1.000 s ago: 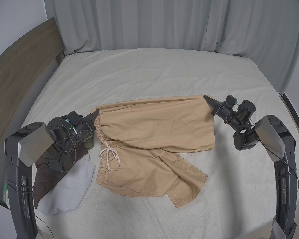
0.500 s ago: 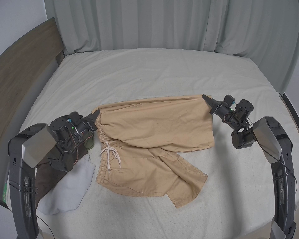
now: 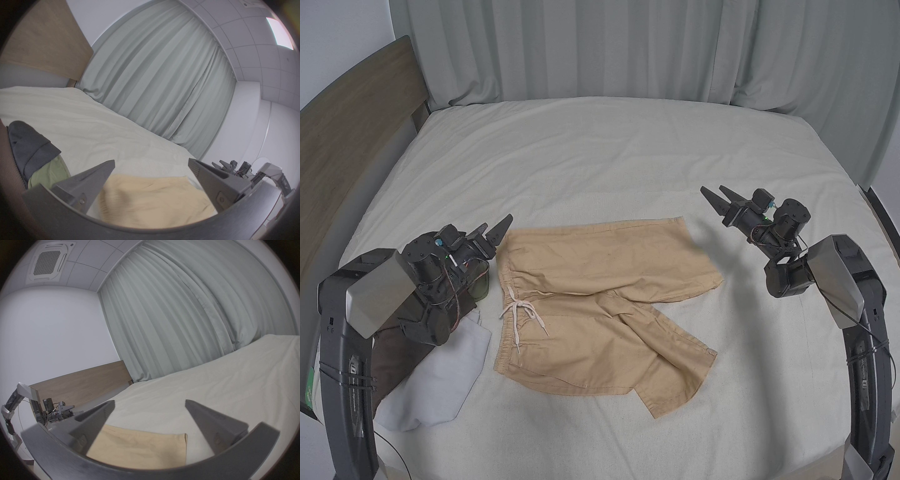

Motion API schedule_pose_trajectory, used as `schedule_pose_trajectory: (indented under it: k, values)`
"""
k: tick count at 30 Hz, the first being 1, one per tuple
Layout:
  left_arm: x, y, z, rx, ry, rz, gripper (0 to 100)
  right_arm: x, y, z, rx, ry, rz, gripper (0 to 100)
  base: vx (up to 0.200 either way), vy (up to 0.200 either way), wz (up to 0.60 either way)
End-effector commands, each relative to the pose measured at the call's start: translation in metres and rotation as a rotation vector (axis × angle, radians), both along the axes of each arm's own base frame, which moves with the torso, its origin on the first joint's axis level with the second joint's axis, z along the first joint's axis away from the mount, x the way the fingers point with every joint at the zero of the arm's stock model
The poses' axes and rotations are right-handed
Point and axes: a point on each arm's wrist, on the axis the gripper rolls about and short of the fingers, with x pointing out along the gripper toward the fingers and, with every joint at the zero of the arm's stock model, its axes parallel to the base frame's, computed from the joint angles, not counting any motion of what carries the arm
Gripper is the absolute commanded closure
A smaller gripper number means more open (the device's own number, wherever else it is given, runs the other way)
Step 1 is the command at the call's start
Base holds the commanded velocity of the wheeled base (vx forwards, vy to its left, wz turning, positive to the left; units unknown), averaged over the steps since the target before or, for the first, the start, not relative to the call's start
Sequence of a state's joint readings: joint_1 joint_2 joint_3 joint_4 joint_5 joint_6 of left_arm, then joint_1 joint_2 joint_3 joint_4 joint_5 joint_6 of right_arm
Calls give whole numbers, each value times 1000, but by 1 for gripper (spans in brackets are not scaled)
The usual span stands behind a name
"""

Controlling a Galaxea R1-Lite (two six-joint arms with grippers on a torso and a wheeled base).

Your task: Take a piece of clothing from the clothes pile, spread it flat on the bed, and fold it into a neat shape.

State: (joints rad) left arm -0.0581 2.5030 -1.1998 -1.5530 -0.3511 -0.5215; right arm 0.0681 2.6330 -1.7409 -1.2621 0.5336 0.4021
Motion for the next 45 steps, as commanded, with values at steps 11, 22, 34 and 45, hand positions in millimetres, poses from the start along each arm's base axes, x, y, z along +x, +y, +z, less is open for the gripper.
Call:
schedule_pose_trajectory:
  k: [11,22,34,45]
  values:
    - [-67,-2,19,42,134,-102,0,-63,8,-8,-10,126,26,0,0,0,0]
    - [-201,1,91,148,61,-408,0,-177,22,21,-29,228,98,0,0,0,0]
    - [-274,-2,114,219,-58,-608,0,-253,29,35,-107,241,166,0,0,0,0]
    - [-277,2,112,266,-91,-580,0,-267,40,18,-202,258,252,0,0,0,0]
